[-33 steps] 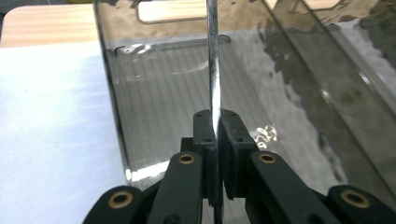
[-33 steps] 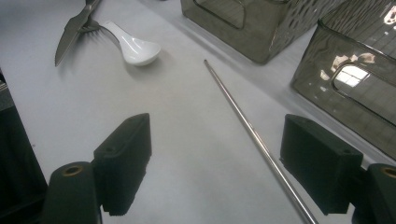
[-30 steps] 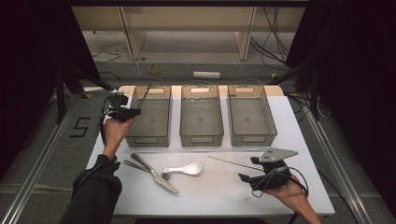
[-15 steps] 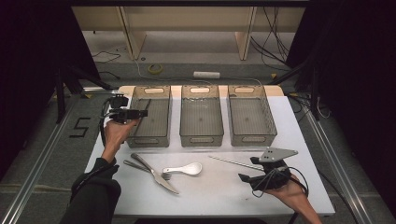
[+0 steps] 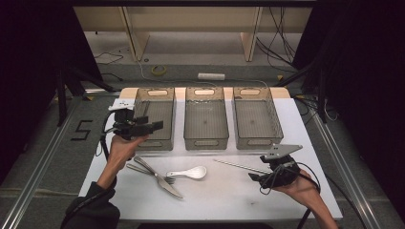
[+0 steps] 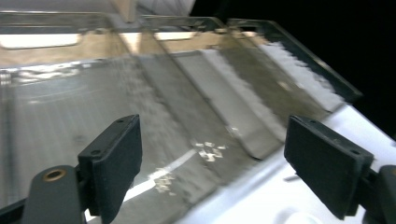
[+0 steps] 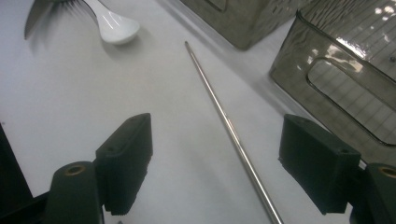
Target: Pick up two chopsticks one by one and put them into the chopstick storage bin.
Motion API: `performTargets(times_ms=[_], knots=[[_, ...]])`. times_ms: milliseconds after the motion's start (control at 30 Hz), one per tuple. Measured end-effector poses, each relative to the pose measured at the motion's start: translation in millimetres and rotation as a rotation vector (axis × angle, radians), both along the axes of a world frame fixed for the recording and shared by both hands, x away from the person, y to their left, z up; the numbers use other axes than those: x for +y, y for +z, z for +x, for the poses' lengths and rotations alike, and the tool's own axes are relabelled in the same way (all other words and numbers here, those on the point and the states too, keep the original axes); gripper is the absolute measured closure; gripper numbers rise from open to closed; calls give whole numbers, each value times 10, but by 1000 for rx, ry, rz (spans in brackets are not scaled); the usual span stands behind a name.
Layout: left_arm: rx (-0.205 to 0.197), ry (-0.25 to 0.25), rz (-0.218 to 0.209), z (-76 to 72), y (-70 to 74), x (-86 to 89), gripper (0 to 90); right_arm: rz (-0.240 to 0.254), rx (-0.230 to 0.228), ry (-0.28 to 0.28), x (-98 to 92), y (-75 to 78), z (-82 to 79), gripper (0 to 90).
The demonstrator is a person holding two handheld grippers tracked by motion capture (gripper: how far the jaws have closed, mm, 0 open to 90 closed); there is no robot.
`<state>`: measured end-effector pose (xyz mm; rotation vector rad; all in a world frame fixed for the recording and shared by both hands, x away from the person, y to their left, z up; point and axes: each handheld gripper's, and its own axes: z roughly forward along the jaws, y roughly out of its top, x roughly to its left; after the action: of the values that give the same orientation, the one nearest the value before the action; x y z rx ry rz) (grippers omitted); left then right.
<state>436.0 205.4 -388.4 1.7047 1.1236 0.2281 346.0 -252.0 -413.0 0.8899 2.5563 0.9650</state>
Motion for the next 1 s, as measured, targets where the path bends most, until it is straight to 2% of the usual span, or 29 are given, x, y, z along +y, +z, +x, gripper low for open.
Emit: performTargets(times_ms=[100, 167, 233, 400, 533, 700, 767, 833, 1000], knots=[[-38, -31, 13, -154, -6, -91, 179, -60, 38, 11, 18, 3, 85, 265], [-60, -57, 25, -256, -3, -149, 172, -101, 46, 16, 37, 2, 129, 267], [-83, -82, 17, -362, 11, -191, 168, -136, 67, 22, 62, -1, 188, 268], [-138, -107, 38, -544, 21, -236, 164, -179, 98, 19, 97, -18, 297, 269], [-154, -110, 51, -650, -35, -259, 164, -218, 125, 19, 123, -35, 362, 275], [-162, -139, 35, -775, -81, -294, 164, -276, 158, 37, 150, -28, 432, 321], [-172, -147, 42, -832, -88, -323, 165, -318, 169, 42, 173, -28, 460, 348], [-175, -158, 33, -886, -91, -342, 164, -355, 184, 51, 201, -39, 492, 362], [-182, -179, 64, -967, -120, -383, 164, -414, 215, 79, 244, -87, 578, 437]])
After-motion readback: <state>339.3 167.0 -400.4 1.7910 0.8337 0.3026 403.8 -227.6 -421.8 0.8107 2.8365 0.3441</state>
